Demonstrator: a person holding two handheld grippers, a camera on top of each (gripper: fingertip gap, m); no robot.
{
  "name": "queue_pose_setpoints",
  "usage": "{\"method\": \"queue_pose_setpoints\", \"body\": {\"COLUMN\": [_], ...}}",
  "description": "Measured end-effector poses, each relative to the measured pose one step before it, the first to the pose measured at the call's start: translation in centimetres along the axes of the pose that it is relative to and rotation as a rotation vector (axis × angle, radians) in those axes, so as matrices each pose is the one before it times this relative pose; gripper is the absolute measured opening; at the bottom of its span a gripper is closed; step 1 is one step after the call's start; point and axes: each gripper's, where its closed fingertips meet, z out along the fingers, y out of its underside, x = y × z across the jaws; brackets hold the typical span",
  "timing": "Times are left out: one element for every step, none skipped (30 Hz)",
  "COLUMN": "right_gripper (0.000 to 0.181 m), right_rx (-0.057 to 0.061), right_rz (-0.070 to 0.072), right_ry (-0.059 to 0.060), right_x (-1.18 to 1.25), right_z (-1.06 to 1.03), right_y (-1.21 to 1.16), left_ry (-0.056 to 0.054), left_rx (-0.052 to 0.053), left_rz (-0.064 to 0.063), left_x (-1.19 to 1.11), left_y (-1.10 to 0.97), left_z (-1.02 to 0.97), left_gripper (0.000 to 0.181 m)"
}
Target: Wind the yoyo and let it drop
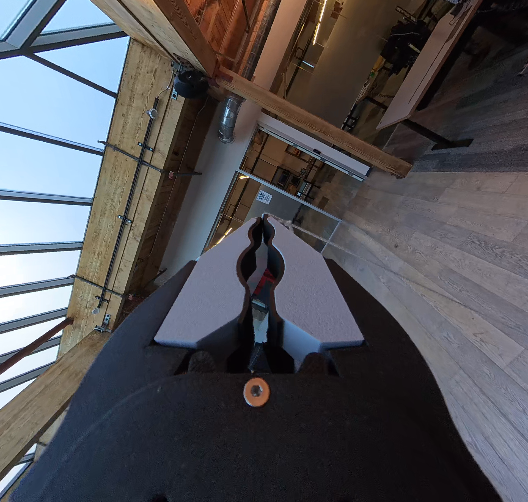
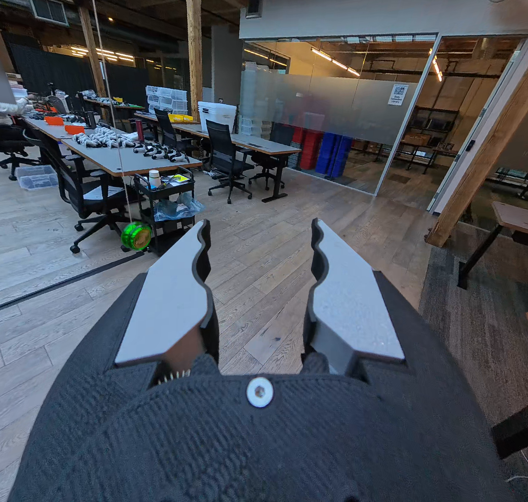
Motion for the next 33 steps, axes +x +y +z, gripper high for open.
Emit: {"method": "queue_pose_setpoints", "body": {"right_gripper": [0.07, 0.069, 0.069, 0.069, 0.069, 0.069, 0.069, 0.069, 0.069, 0.069, 0.069, 0.068, 0.069, 0.069, 0.069, 0.068, 0.068, 0.068, 0.068, 0.068, 0.068, 0.068, 0.068, 0.068, 0.068, 0.068, 0.068, 0.068, 0.068, 0.068, 0.068, 0.068, 0.068], "right_rx": [0.0044, 0.0006, -0.0036, -0.0048, -0.0027, -0.0028, -0.0077, -0.009, -0.0068, -0.0057, -0.0054, -0.0047, -0.0046, -0.0053, -0.0051, -0.0046, -0.0036, -0.0026, -0.0021, -0.0004, 0.0008, 0.0015, 0.0008, -0.0006, -0.0013, -0.0009, -0.0019, -0.0013, -0.0004, 0.0001, -0.0002, -0.0001, -0.0012], "right_rz": [-0.0129, -0.011, -0.0065, -0.0004, 0.0062, 0.0103, 0.012, 0.0106, 0.0079, 0.006, 0.0049, 0.0028, -0.0001, -0.0019, -0.0014, 0.0005, 0.0009, 0.0002, 0.0008, 0.0022, 0.0031, 0.0013, -0.0018, -0.0033, -0.0024, -0.0005, 0.0026, 0.0055, 0.0071, 0.0067, 0.0055, 0.003, 0.0005], "right_ry": [-0.0081, -0.0084, -0.0081, -0.008, -0.0096, -0.0121, -0.0116, -0.0089, -0.006, -0.0055, -0.0052, -0.0062, -0.0049, -0.0037, -0.0046, -0.0051, -0.004, -0.0035, -0.0021, -0.0031, -0.0047, -0.0021, 0.0014, 0.002, 0.0018, 0.0016, 0.0001, -0.0012, -0.0014, -0.0021, -0.0011, -0.0001, -0.0003], "right_x": [-0.422, -0.444, -0.434, -0.408, -0.381, -0.382, -0.315, -0.222, -0.145, -0.123, -0.115, -0.143, -0.152, -0.131, -0.16, -0.153, -0.142, -0.131, -0.096, -0.108, -0.118, -0.078, -0.012, 0.01, 0.012, 0.02, 0.003, -0.018, -0.027, -0.038, -0.043, -0.036, -0.052], "right_z": [0.227, 0.211, 0.219, 0.213, 0.21, 0.206, 0.199, 0.199, 0.145, 0.122, 0.106, 0.093, 0.084, 0.085, 0.083, 0.096, 0.105, 0.102, 0.073, 0.057, 0.01, -0.026, -0.061, -0.085, -0.084, -0.093, -0.068, -0.073, -0.057, -0.063, -0.05, -0.06, -0.063], "right_y": [-0.155, -0.027, 0.105, 0.19, 0.203, 0.233, 0.301, 0.293, 0.244, 0.198, 0.162, 0.139, 0.124, 0.141, 0.126, 0.131, 0.126, 0.092, 0.059, 0.018, -0.024, -0.042, -0.031, 0.0, 0.041, 0.057, 0.092, 0.086, 0.083, 0.066, 0.076, 0.055, 0.058], "left_ry": [-0.0022, 0.0, 0.0033, 0.0002, 0.0023, -0.0018, -0.004, -0.0035, 0.0005, 0.0014, -0.0006, -0.0038, -0.0032, 0.0042, 0.0038, -0.0126, -0.0116, -0.0067, -0.0023, -0.0028, -0.004, -0.0022, 0.0006, 0.0018, 0.0004, 0.0006, 0.0016, 0.0016, 0.0008, 0.0014, 0.0018, 0.0013, 0.0014], "left_rx": [-0.0069, -0.0046, -0.0056, -0.0049, -0.0046, -0.0043, -0.0022, -0.0016, -0.0012, -0.0025, -0.0048, -0.0037, -0.0011, -0.0003, -0.0048, -0.0036, 0.0056, 0.0031, 0.0013, -0.0011, -0.0023, -0.001, 0.0003, 0.0017, 0.0027, 0.0007, -0.0007, -0.0005, -0.0005, -0.0001, -0.0003, -0.001, -0.0011], "left_rz": [-0.0013, 0.0042, 0.0033, 0.0016, -0.0005, -0.0016, -0.001, -0.0036, -0.0059, -0.0008, 0.0072, 0.0088, 0.0015, -0.0037, -0.0005, 0.0018, -0.0027, -0.0133, -0.0148, -0.0061, 0.0039, 0.0062, 0.0034, 0.0024, 0.0026, 0.0031, 0.0025, 0.0015, 0.0009, 0.0004, 0.0007, 0.0024, 0.0038], "left_x": [0.099, 0.134, 0.137, 0.071, 0.072, -0.014, -0.078, -0.138, -0.085, -0.034, 0.009, -0.027, -0.05, 0.018, 0.062, -0.121, -0.19, -0.245, -0.226, -0.163, -0.106, -0.046, 0.011, 0.036, 0.037, 0.04, 0.048, 0.045, 0.052, 0.058, 0.081, 0.079, 0.07], "left_y": [0.323, 0.273, 0.255, 0.25, 0.245, 0.25, 0.195, 0.173, 0.16, 0.168, 0.203, 0.185, 0.124, 0.107, 0.185, 0.202, 0.033, 0.013, 0.017, 0.053, 0.059, -0.003, -0.072, -0.117, -0.135, -0.095, -0.084, -0.062, -0.07, -0.068, -0.057, -0.034, -0.038], "left_z": [-0.115, -0.141, -0.131, -0.13, -0.13, -0.124, -0.141, -0.146, -0.14, -0.126, -0.11, -0.122, -0.13, -0.113, -0.08, -0.075, -0.121, -0.127, -0.096, -0.062, -0.057, -0.065, -0.073, -0.06, -0.061, -0.036, -0.006, 0.003, -0.003, -0.005, -0.01, -0.01, -0.019], "left_gripper": [0.0, 0.0, 0.0, 0.0, 0.0, 0.0, 0.0, 0.0, 0.0, 0.0, 0.0, 0.0, 0.0, 0.0, 0.0, 0.0, 0.0, 0.0, 0.0, 0.0, 0.0, 0.0, 0.0, 0.0, 0.0, 0.0, 0.0, 0.0, 0.0, 0.0, 0.0, 0.0, 0.0]}}
